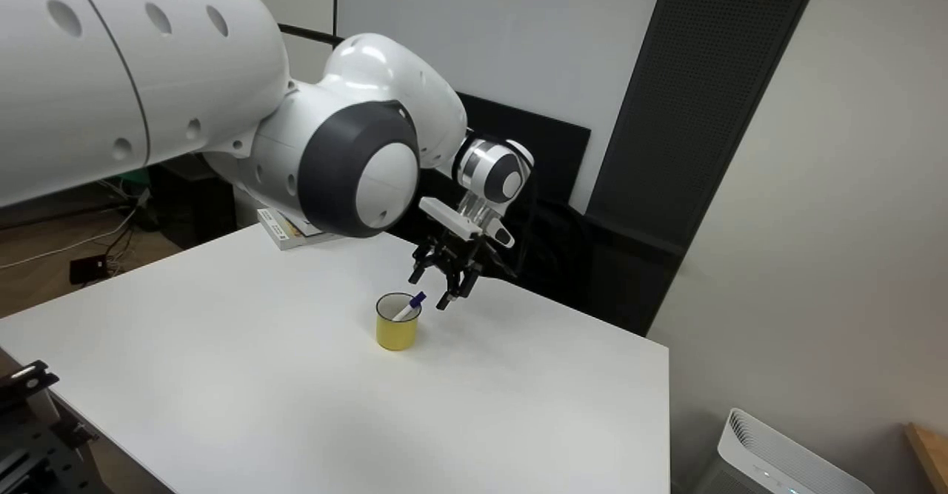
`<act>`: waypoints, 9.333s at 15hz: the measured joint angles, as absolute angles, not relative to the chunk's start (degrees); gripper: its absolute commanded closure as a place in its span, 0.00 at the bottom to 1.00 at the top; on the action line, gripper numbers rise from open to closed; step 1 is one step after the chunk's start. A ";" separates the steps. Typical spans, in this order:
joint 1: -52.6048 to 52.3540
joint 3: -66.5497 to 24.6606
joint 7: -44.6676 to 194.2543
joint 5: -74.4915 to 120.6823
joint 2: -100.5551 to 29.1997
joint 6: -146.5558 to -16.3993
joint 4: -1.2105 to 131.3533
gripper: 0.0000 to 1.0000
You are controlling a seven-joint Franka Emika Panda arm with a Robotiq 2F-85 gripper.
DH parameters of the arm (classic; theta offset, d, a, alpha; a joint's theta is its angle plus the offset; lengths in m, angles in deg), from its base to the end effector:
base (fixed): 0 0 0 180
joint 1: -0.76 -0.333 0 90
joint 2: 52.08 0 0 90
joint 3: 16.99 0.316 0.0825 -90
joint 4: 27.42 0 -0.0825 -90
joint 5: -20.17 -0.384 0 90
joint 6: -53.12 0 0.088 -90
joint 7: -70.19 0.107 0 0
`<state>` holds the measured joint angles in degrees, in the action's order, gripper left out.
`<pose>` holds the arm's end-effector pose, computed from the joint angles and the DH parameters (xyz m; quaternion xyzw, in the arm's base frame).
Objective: Remove the marker from the cup.
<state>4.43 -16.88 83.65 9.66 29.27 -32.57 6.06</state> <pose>0.7334 -0.0256 0.0780 -0.9506 0.1593 0.2574 0.0693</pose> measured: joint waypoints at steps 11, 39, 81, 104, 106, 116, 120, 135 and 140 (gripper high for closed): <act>4.44 -16.88 84.28 9.27 29.25 -32.65 4.82 0.00; 3.29 -15.20 84.16 9.36 31.79 -40.71 5.90 0.26; 0.67 -16.29 83.50 11.62 29.22 -44.67 5.06 0.95; -5.31 -9.81 76.24 9.93 31.40 -27.76 4.50 0.95; -5.64 -9.27 74.60 9.67 32.54 -27.43 4.26 0.95; -3.74 -8.47 67.63 5.54 32.68 -34.77 10.02 0.95; -4.11 -8.48 67.62 5.59 32.69 -40.19 12.04 0.95; -4.81 -8.81 68.03 5.96 32.59 -45.13 13.65 0.00; -4.83 -8.81 68.59 6.08 32.03 -44.73 10.36 0.00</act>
<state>-4.83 -8.81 68.59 6.08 32.03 -44.73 10.36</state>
